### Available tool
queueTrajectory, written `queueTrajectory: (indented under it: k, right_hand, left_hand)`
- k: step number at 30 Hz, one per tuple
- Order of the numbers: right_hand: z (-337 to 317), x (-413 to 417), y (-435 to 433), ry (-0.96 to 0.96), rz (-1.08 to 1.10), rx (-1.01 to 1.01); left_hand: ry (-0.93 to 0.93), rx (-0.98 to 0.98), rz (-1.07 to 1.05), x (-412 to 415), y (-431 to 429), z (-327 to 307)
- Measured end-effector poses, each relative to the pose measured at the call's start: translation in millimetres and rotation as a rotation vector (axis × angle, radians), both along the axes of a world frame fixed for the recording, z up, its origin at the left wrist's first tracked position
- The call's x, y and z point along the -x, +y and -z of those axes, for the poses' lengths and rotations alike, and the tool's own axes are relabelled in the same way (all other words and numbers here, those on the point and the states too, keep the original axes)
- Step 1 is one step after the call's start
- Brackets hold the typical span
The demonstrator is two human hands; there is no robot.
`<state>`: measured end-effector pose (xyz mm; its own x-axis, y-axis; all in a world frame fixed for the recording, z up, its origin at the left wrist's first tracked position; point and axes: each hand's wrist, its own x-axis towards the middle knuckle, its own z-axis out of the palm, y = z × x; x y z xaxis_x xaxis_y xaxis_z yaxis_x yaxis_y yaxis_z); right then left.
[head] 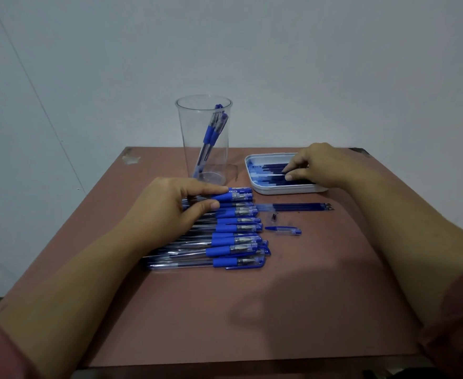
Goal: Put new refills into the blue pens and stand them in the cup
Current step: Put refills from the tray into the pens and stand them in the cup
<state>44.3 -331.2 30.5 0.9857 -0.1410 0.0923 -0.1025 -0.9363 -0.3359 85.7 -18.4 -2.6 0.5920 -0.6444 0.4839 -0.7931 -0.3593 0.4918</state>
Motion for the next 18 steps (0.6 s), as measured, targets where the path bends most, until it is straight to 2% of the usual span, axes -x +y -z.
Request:
queueTrajectory:
  k: [3, 8, 12, 16, 18]
  right_hand:
    - [-3.5, 3.2, 5.7, -0.064, -0.008, 0.023]
    - [-23.3, 25.3, 28.7, -0.183, -0.080, -0.111]
    - [-33.2, 53.4, 50.5, -0.227, -0.156, -0.084]
    - [-19.3, 75.9, 61.4, -0.270, -0.183, -0.070]
    - [-3.3, 78.2, 59.2, -0.356, -0.204, -0.146]
  left_hand:
    - [-0.001, 0.000, 0.000, -0.7, 0.9, -0.1]
    - [-0.015, 0.026, -0.003, -1.0, 1.2, 0.5]
    - [-0.005, 0.029, 0.004, -0.3, 0.8, -0.5]
    - [-0.007, 0.046, 0.009, 0.7, 1.0, -0.9]
    - [-0.008, 0.043, 0.009, 0.4, 1.1, -0.4]
